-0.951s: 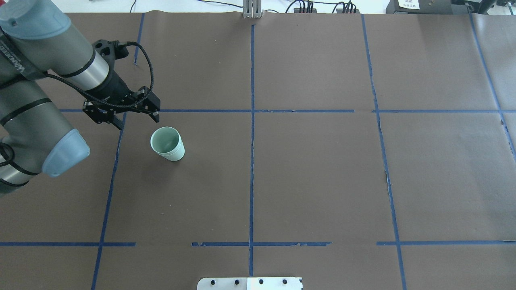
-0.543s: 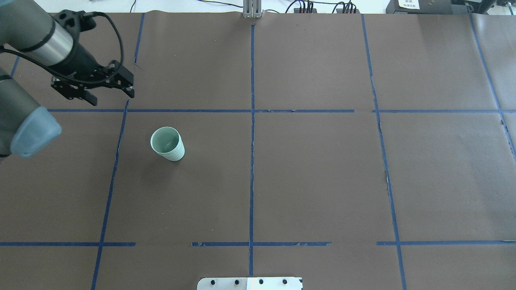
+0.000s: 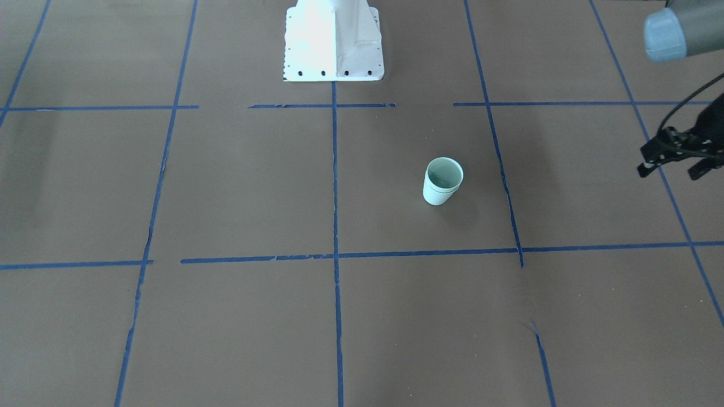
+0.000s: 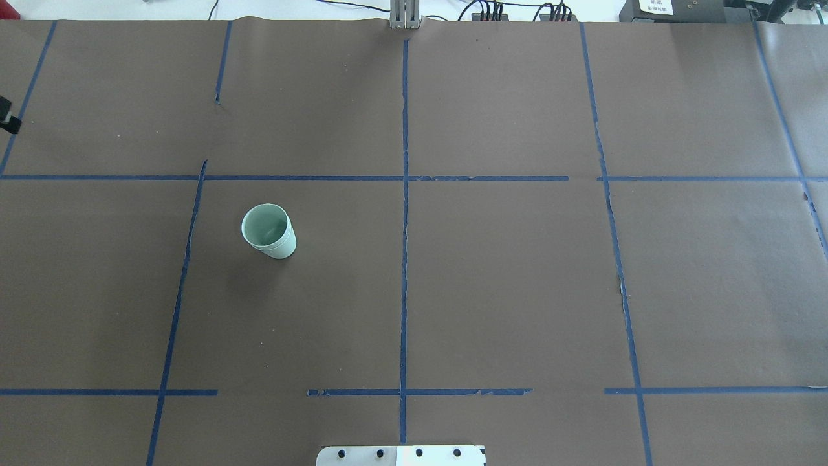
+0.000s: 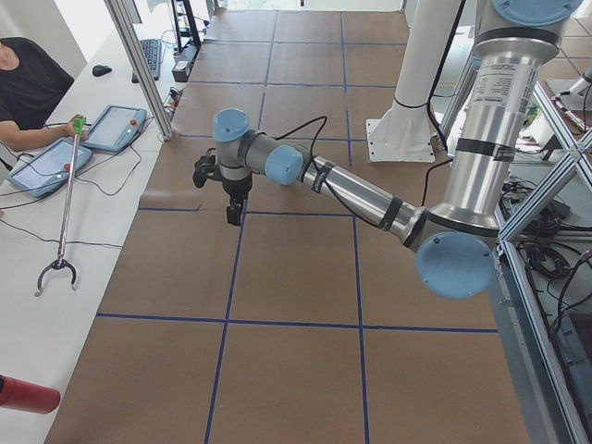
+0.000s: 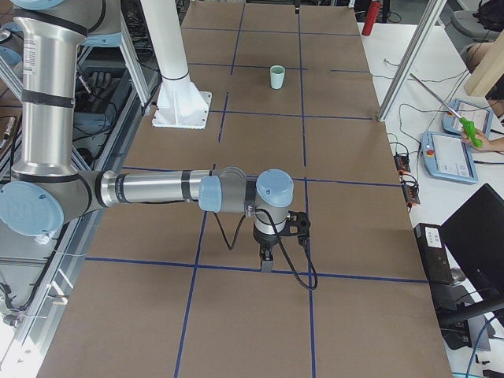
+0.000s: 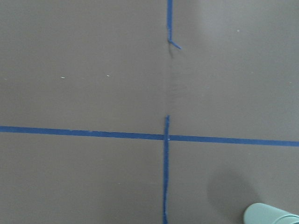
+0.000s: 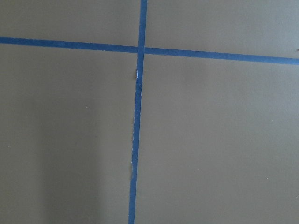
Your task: Stack cups
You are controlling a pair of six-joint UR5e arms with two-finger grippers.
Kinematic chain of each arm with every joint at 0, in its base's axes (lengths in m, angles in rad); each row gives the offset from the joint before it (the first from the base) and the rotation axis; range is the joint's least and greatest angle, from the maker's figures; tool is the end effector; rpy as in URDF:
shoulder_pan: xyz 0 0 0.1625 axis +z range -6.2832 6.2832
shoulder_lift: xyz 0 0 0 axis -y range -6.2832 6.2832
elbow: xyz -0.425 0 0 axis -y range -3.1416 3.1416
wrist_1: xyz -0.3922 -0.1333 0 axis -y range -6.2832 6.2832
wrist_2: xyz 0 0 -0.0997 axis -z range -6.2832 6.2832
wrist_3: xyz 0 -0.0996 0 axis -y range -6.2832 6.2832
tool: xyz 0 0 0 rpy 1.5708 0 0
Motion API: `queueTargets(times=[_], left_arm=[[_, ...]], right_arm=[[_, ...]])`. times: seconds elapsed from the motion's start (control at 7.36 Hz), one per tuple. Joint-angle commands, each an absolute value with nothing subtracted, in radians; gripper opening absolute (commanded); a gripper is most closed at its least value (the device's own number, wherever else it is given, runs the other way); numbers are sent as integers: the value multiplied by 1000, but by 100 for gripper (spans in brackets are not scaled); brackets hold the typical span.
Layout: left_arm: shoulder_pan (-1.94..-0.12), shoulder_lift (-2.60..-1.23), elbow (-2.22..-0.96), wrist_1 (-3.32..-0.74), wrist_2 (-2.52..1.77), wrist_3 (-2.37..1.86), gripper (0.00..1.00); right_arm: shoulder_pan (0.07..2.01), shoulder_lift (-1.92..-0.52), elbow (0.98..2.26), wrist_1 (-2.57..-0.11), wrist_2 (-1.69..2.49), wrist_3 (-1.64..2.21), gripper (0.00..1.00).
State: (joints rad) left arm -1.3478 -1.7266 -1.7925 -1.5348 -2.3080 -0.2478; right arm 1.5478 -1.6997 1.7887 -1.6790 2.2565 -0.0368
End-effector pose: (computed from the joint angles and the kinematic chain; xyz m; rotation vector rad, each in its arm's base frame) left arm 0.0567 -0.5502 0.4739 0.1466 0.7856 0.1024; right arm 0.0602 -0.4357 0.6281 -0.0137 -0.6859 -0.0508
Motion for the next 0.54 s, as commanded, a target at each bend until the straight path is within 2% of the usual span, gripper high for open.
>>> queueTargets(times=[0.0, 0.41], left_arm=[[-1498, -1663, -1671, -1542, -2316, 91, 100], [-1552, -1528, -1661, -1549, -2318, 135, 100]], right_arm=[[1548, -1700, 1789, -1680, 2256, -37, 100], [1548, -1700, 1789, -1678, 2256, -37, 100]])
